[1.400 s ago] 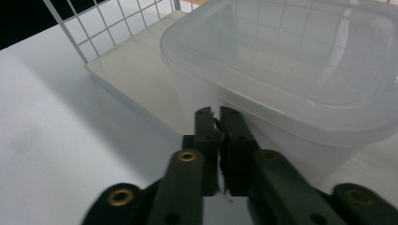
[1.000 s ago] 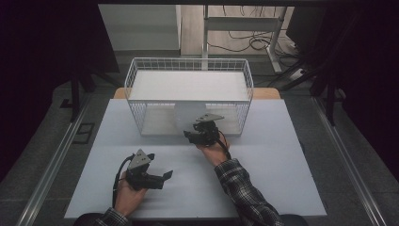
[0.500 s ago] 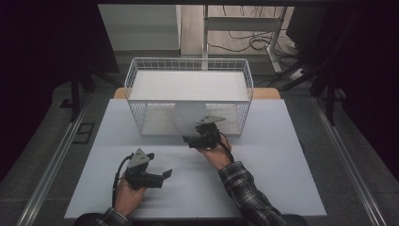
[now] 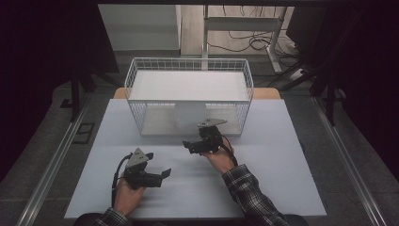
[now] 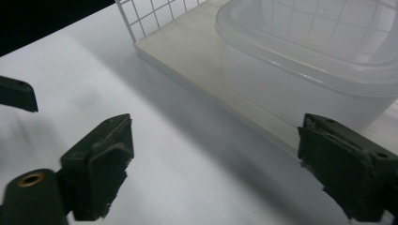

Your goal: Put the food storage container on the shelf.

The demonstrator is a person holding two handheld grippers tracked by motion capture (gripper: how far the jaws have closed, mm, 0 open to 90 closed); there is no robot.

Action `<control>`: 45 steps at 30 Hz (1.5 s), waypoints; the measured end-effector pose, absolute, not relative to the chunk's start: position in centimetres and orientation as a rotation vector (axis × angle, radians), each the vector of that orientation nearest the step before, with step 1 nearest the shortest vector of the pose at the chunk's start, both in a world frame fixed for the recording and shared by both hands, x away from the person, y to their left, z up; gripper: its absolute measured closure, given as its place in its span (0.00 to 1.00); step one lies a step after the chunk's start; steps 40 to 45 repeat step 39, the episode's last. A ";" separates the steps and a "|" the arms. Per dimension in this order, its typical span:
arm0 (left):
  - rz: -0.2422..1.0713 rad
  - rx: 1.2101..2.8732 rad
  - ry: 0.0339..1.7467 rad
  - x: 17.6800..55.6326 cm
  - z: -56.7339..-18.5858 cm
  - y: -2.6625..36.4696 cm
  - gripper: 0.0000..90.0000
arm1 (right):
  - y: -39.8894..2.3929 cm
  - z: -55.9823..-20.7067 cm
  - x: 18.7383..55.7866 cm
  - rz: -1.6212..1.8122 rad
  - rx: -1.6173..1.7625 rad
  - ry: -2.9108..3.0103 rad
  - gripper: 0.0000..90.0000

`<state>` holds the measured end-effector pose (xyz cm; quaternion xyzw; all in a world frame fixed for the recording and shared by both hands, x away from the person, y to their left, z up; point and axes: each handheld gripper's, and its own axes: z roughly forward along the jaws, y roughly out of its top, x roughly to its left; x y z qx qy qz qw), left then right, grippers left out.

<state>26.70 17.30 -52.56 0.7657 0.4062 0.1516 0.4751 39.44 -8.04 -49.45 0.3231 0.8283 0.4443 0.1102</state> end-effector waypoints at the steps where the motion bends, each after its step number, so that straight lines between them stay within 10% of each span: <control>1: 0.370 1.871 0.994 26.7 -52.5 17.3 0.05 | -8.1 -49.4 39.3 1.302 0.943 2.435 0.10; 45: 0.350 1.876 1.028 26.0 -52.3 18.5 0.04 | -13.3 -50.2 34.5 1.193 0.925 2.513 0.02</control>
